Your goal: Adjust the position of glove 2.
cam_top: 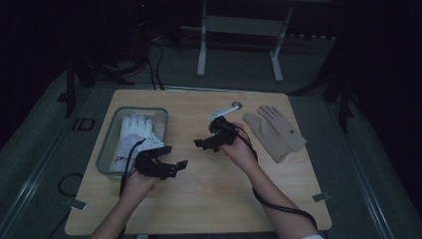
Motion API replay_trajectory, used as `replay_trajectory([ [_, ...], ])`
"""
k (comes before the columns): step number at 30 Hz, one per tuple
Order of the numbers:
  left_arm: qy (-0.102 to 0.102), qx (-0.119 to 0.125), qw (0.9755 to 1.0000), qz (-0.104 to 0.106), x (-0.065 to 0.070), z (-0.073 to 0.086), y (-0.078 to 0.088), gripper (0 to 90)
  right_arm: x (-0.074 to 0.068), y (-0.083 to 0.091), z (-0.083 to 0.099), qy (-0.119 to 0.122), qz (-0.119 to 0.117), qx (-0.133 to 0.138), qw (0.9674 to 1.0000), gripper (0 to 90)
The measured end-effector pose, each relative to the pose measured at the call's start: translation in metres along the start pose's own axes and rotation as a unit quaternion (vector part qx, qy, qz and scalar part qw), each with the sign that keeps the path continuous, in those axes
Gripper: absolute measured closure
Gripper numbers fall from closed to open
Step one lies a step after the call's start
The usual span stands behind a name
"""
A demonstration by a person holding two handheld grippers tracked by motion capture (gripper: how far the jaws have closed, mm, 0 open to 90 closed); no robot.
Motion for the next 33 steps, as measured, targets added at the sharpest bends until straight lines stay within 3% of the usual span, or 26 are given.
replay_trajectory([
  [3, 0.003, 0.013, 0.9993, 0.034, 0.009, 0.012, -0.014, 16.0, 0.013, 0.013, 0.013, 0.011, 0.002, 0.015, 0.9998, 15.6],
  [8, -0.014, 0.03, 0.9984, 0.046, 0.019, 0.027, -0.025, 14.3, 0.027, 0.026, 0.028, 0.015, -0.012, 0.022, 0.9996, 14.9],
  [11, -0.009, 0.034, 0.9982, 0.049, 0.022, 0.034, -0.031, 11.8, 0.034, 0.034, 0.035, 0.005, -0.02, 0.03, 0.9993, 15.0],
  [12, -0.005, 0.032, 0.9984, 0.047, 0.022, 0.037, -0.033, 11.1, 0.036, 0.036, 0.036, 0.002, -0.023, 0.04, 0.9989, 15.0],
  [15, -0.003, 0.032, 0.9987, 0.04, 0.023, 0.045, -0.039, 7.7, 0.041, 0.043, 0.044, 0.01, -0.014, 0.035, 0.9992, 13.1],
  [17, -0.005, 0.028, 0.9988, 0.04, 0.024, 0.051, -0.042, 7.7, 0.045, 0.046, 0.049, -0.01, -0.014, 0.032, 0.9993, 11.7],
  [19, -0.018, 0.024, 0.9992, 0.026, 0.022, 0.058, -0.044, 7.2, 0.046, 0.046, 0.056, 0.002, -0.011, 0.019, 0.9997, 11.4],
  [23, -0.014, 0.025, 0.9995, 0.015, 0.019, 0.065, -0.043, 2.3, 0.054, 0.049, 0.069, 0.006, -0.002, 0.01, 0.9999, 13.4],
  [26, -0.019, 0.029, 0.9994, -0.001, 0.016, 0.066, -0.041, 2.3, 0.066, 0.055, 0.076, 0.004, 0.006, 0.015, 0.9999, 18.7],
  [28, -0.012, 0.026, 0.9996, 0.002, 0.015, 0.07, -0.041, 2.0, 0.075, 0.059, 0.08, 0.007, 0.016, 0.021, 0.9996, 21.7],
  [33, -0.016, 0.022, 0.9996, 0.001, 0.016, 0.078, -0.04, 0.9, 0.104, 0.073, 0.09, -0.006, 0.053, 0.017, 0.9984, 21.9],
])
Point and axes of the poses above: each handheld gripper's, and its own axes: y roughly backward along the jaws, z roughly out of its underside, x roughly to its right, the point moved 6 cm from there along -y, roughly forward along the jaws, and after that the axes turned 12 degrees about x, right-handed, at the moved point
